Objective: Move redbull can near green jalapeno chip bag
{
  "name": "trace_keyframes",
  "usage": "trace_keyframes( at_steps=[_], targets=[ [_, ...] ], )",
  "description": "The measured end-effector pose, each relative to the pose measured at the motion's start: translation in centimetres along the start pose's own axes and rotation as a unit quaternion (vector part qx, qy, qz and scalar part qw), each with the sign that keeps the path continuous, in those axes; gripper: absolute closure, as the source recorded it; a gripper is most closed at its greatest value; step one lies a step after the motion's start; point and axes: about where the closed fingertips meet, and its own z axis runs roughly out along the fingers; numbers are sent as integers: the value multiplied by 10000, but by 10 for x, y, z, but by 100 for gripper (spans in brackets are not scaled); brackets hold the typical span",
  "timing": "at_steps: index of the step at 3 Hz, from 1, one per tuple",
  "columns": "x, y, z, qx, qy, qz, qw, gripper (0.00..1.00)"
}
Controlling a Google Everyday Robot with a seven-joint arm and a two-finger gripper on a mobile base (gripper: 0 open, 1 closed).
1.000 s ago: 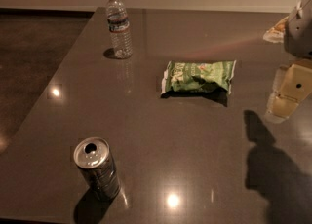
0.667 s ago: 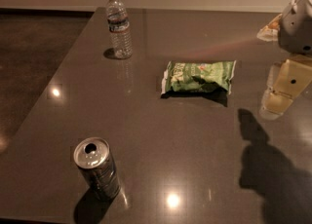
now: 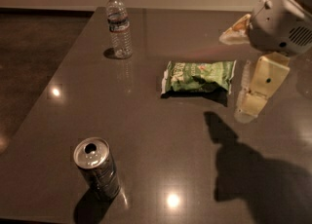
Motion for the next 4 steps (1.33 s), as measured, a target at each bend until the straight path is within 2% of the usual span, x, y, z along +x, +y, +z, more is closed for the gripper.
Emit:
trace_keyframes(
  at_steps=[1,2,3,4],
  targets=[
    [-19,15,13,-337,-238,-390,9984,0],
    [-41,35,24,-501,-486,-764,9946,0],
    [-66,62,47,-692,-683,-935,9909,0],
    [-81,81,68,-906,-769,-928,9886,0]
  ],
)
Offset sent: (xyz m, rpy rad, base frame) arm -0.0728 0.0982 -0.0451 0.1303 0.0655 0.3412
